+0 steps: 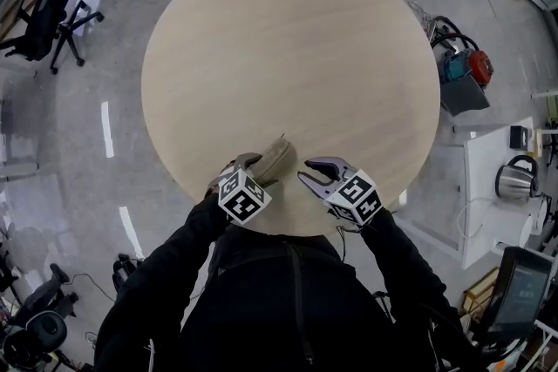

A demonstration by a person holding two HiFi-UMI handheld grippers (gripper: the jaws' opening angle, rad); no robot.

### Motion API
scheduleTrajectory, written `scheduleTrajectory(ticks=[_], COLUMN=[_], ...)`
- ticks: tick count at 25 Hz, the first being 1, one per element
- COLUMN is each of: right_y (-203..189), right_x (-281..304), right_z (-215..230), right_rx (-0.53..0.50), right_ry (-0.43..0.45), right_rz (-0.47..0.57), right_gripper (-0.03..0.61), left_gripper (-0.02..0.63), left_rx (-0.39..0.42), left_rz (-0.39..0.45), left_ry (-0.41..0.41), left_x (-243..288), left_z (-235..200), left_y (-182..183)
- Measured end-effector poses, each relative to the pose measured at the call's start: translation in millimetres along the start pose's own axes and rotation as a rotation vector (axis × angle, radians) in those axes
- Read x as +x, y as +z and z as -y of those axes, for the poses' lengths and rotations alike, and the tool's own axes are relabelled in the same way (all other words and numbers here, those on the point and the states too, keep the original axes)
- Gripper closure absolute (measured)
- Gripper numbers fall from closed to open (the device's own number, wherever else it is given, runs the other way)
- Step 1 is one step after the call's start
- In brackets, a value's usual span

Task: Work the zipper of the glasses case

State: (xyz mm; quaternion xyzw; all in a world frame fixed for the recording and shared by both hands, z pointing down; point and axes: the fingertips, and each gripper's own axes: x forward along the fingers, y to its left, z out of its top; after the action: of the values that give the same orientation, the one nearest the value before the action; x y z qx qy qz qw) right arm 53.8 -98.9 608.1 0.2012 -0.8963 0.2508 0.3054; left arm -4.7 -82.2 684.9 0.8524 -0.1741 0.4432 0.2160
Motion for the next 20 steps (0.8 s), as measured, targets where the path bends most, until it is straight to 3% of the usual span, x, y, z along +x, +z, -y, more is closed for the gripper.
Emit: scheduleTrajectory(ticks=[3,7,12,14,20], right_y=[1,5,9,10,27], right_x=[-8,-19,-32,-35,-49], right_z=[10,20,29,29,24], right_rx=[0.052,0.088,0.126,0.135,0.104], right_ry=[-0.025,-0.057,-0.082,-0.085,-0.086], right_rz=[0.04,0.079,0.119,0.131,0.177], right_gripper=[0.463,0.463,0.463,0.463,0.463], left_gripper=[0.299,0.309,0.325,0.327,0.328], left_rx=[-0.099,-0.253,-0.35,-0.423,-0.668], left_rz=[0.038,0.192,0.27,0.315,0.601], left_ry=[-0.065,-0.218,-0.334,-0.396,-0.681], left_x=[-4,-29,-53,-61,-123], left_z=[-2,-1,1,2,-5], left_y=[-1,18,26,31,64])
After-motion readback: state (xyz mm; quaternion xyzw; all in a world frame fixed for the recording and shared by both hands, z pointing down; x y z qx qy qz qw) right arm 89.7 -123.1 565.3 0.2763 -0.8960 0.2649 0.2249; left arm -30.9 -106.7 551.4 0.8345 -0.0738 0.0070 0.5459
